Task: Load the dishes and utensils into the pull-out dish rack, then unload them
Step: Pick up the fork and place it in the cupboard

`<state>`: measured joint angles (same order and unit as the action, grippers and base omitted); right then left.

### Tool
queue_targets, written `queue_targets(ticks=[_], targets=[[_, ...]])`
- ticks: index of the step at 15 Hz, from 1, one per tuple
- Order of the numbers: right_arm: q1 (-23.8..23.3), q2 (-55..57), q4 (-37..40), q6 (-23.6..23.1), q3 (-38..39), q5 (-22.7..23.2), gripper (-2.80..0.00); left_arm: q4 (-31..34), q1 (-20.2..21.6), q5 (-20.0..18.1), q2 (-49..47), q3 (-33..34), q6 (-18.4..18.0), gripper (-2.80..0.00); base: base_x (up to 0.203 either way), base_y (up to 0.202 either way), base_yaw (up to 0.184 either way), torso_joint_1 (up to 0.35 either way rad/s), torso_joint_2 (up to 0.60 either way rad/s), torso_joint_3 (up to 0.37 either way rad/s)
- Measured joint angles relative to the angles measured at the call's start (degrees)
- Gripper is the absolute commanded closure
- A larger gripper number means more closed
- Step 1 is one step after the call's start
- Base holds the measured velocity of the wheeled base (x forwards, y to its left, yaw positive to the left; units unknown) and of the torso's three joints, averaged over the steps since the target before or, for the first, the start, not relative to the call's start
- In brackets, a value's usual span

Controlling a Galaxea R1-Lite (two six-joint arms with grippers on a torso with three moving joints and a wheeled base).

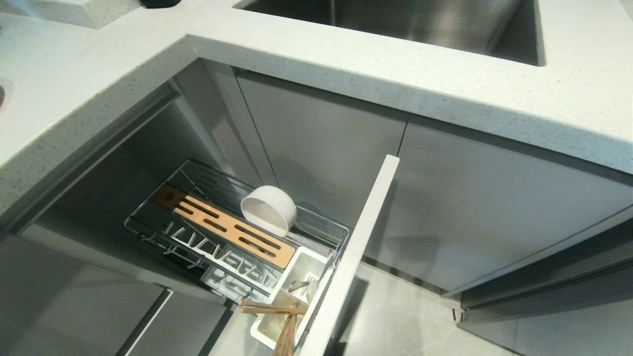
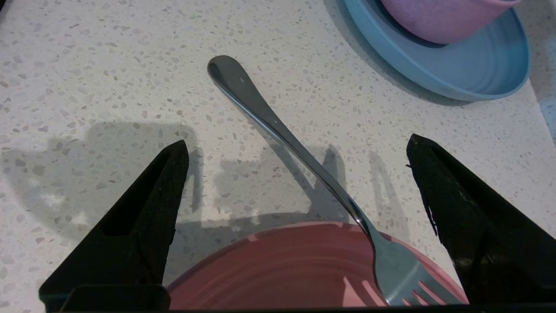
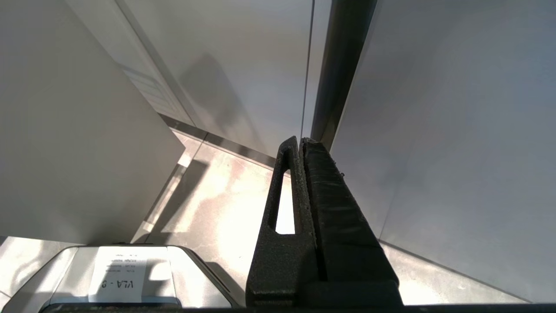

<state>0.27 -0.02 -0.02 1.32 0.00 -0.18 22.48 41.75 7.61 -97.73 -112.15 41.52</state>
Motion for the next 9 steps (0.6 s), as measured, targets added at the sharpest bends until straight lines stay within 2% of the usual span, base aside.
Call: queue_targets(ticks=[9], targets=[[0.0, 0.0, 0.0, 0.0, 0.0, 0.0, 0.00, 3.4, -0.1, 0.1, -0.4, 0.0, 0.3, -2.80, 0.000, 0.000, 0.000, 0.000, 0.00, 0.000]])
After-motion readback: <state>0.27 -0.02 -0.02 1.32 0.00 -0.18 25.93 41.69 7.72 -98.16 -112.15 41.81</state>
